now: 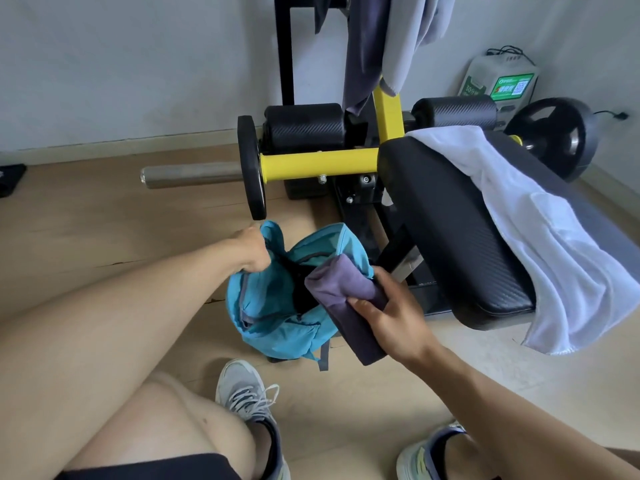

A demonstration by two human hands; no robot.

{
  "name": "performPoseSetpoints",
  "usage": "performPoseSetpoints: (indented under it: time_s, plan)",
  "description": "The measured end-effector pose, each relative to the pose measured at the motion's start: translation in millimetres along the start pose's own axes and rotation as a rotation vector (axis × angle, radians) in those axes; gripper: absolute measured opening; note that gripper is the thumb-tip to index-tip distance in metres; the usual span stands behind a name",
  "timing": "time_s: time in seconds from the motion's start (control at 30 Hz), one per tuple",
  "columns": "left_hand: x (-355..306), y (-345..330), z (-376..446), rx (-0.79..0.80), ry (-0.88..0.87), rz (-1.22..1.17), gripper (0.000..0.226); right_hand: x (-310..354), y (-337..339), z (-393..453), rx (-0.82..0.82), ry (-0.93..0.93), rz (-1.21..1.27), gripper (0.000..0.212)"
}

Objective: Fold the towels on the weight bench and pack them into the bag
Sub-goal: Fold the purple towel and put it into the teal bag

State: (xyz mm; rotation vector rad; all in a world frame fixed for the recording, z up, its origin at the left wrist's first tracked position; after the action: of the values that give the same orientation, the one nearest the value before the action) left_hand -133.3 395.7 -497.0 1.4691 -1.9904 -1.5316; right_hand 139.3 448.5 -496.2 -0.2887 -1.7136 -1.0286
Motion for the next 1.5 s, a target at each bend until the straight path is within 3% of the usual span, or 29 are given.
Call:
performPoseSetpoints:
  time_s: [0.13,0.27,0.37,0.47,0.6,0.67,0.77,0.83,1.0,1.07,1.27,1.4,1.5]
  plan:
    - [-3,-3,6,-0.062,-0.009,-0.115,0.048,-13,5,-1,-0.047,-0.069,-0.022,0.023]
    - [-20,-1,8,-0.122,-0.006,-0.309,0.025,-35,5,3,-0.158,-0.232,-0.091,0.028]
    - [-27,-4,2,-0.020,-0.050,-0.207,0.042,-55,-3,0,-0.200,-0.397,-0.072,0.035]
    - [-31,-8,8,-0.091,-0.100,-0.084,0.034,-64,-11,-9,-0.290,-0.550,0.099,0.037]
    - [-43,-1,9,-0.199,-0.202,-0.018,0.033,-42,-27,-26,-0.457,-0.345,0.188,0.066]
    - [-48,2,5,-0.197,-0.217,0.049,0.030,-23,-39,-34,-0.383,-0.199,0.156,0.067]
    - [-51,3,-3,-0.151,-0.229,0.122,0.022,-1,-47,-25,-0.266,-0.102,0.106,0.049]
    - [-53,2,-10,-0.107,-0.245,0.141,0.021,6,-46,-2,-0.223,-0.186,0.113,0.044]
    - [-50,1,-16,-0.015,-0.209,0.003,0.019,-26,-72,82,-0.077,-0.635,0.342,0.041]
    - [-47,-1,-15,0.011,-0.182,-0.077,0.019,-37,-87,109,-0.034,-0.688,0.368,0.044]
    - [-41,2,-13,-0.048,-0.144,-0.250,0.048,-53,-131,130,-0.022,-0.612,0.322,0.052]
    - [-32,7,-8,-0.130,-0.098,-0.249,0.050,-62,-134,118,-0.091,-0.461,0.221,0.064]
    - [-28,10,-5,-0.156,-0.092,-0.240,0.046,-69,-139,116,-0.054,-0.367,0.083,0.071]
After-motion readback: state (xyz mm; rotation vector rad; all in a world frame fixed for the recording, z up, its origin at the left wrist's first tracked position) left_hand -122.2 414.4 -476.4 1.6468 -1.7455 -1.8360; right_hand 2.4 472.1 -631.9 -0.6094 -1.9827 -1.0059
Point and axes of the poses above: each hand's wrist, its own z-axis towards the middle knuckle, its own y-axis out of the back of the hand, x = y × z, the point moved 2 cm from there along z, towards the middle knuckle, and after that the axes turned 3 degrees about -z, right-handed, at the moved point
